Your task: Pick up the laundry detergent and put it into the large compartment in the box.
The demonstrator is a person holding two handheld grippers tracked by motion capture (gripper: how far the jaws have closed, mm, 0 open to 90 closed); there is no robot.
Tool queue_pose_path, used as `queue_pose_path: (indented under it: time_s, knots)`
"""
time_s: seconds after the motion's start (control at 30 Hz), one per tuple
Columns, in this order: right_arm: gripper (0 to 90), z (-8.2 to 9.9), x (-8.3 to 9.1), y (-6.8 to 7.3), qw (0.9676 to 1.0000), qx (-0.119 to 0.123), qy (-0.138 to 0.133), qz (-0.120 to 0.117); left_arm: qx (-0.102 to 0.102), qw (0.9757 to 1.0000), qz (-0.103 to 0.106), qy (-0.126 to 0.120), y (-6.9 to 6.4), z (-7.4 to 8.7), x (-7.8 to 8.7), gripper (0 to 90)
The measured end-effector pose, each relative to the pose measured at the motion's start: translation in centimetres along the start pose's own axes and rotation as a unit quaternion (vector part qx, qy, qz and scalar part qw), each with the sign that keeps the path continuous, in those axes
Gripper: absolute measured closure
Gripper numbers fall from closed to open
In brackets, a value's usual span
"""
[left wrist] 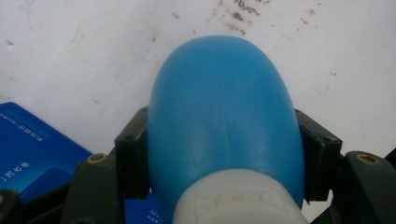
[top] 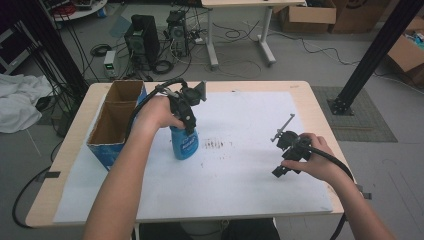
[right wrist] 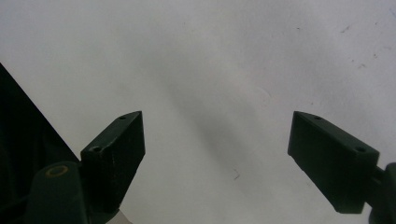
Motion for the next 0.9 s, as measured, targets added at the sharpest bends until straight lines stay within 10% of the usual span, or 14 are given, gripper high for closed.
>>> queue_pose_path:
  time_s: [0.9]
  knots:
    - [19.6, -0.07, 0.23, -0.03, 1.0000, 0.003, -0.003, 0.001, -0.009, 0.9999, 0.006, -0.006, 0.37, -0.13, 0.47, 37.5]
Point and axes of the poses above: each handheld gripper's, and its own axes: x roughly backward along the jaws, z roughly out of its underside, y roughly to its left, the point moved 5 cm from there along -x, roughly forward along the jaws, and after that the axes turned 8 degrees about -x, right-handed, at the moved point
